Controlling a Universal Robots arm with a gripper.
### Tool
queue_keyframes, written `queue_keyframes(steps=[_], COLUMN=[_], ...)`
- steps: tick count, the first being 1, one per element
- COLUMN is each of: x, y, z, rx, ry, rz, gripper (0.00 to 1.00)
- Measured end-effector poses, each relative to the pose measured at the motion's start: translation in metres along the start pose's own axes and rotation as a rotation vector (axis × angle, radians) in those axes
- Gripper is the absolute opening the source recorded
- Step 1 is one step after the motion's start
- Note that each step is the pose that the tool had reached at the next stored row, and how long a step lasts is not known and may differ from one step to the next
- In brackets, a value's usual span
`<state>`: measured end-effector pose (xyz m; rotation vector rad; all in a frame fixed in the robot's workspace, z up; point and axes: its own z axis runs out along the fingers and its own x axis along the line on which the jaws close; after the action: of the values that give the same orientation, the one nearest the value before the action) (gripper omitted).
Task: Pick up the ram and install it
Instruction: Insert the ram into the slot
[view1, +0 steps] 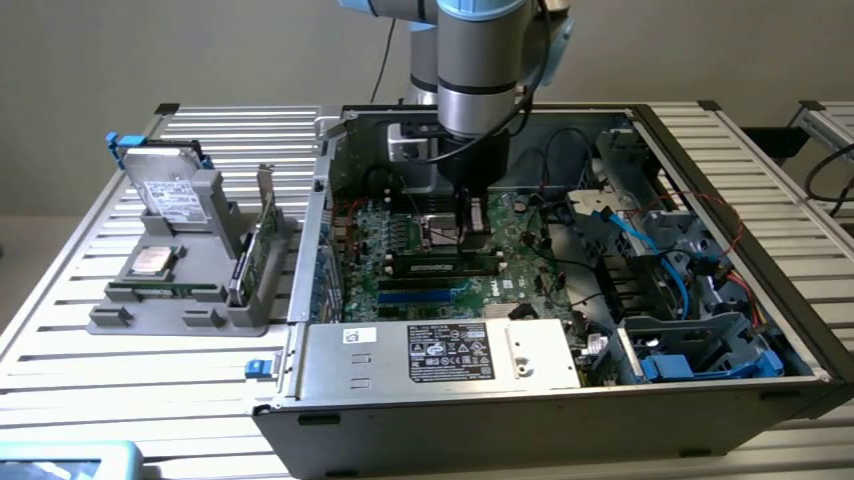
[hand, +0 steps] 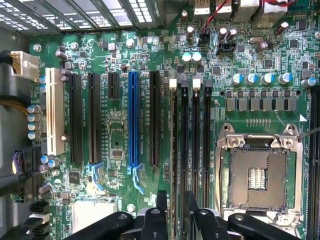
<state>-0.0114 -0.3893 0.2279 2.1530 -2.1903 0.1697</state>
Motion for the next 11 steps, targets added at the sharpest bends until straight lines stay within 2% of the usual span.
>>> queue_keyframes(steps=[5,11], x=[0.0006,0.0007], y=[-0.0066,-0.0068], z=[-0.0016,-0.0017], rx=[-0.0029,-0.0045], ry=[-0.0002,0.0], rz=[0.0,-0.001], gripper=[0.27,0.27])
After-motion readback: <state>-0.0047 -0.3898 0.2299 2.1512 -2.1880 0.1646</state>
